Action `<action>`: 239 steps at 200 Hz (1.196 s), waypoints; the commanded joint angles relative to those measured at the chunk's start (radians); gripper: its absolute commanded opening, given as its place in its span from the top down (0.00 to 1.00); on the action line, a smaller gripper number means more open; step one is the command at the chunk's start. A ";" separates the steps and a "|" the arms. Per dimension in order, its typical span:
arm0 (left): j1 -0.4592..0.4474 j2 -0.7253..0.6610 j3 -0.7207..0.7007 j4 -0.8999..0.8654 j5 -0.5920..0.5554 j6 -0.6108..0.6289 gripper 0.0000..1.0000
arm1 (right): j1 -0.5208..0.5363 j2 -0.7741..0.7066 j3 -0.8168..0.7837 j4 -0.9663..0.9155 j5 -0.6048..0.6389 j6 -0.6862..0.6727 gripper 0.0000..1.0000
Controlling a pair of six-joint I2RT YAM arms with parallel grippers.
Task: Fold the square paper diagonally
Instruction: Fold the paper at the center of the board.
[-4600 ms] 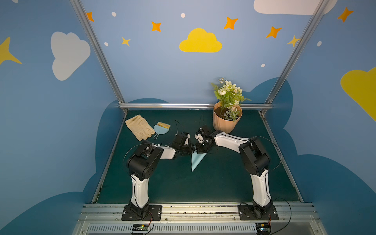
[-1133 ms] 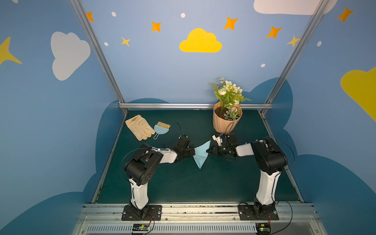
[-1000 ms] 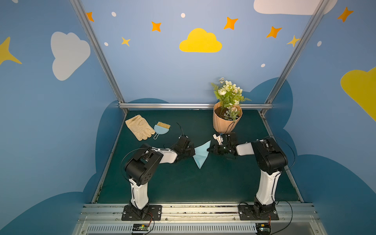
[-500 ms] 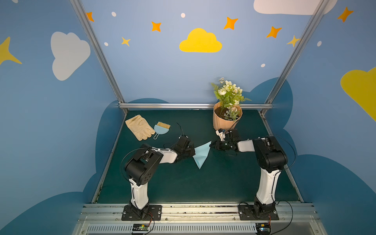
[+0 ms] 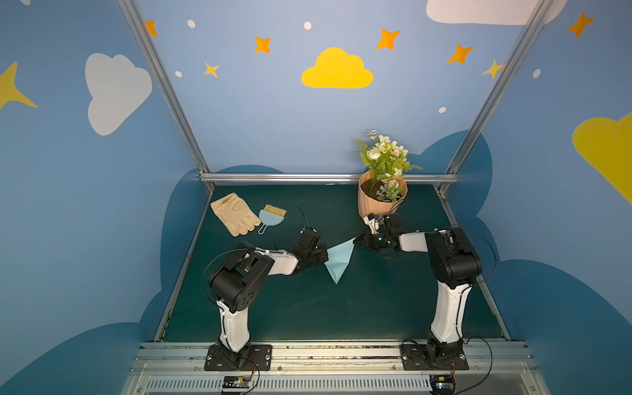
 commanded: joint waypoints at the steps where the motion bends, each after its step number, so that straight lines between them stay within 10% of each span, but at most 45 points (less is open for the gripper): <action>1: -0.008 0.009 -0.052 -0.167 0.007 0.013 0.97 | -0.021 0.038 0.007 -0.085 0.197 0.032 1.00; 87: -0.007 0.004 -0.057 -0.166 0.007 0.012 0.97 | -0.011 0.030 0.019 -0.088 0.240 0.161 1.00; 157: -0.002 -0.005 -0.060 -0.164 0.003 0.020 0.97 | 0.033 -0.182 -0.186 0.192 0.001 0.106 1.00; 239: 0.042 -0.102 -0.054 -0.320 0.036 0.223 0.97 | 0.079 -0.300 -0.314 0.166 0.007 -0.025 1.00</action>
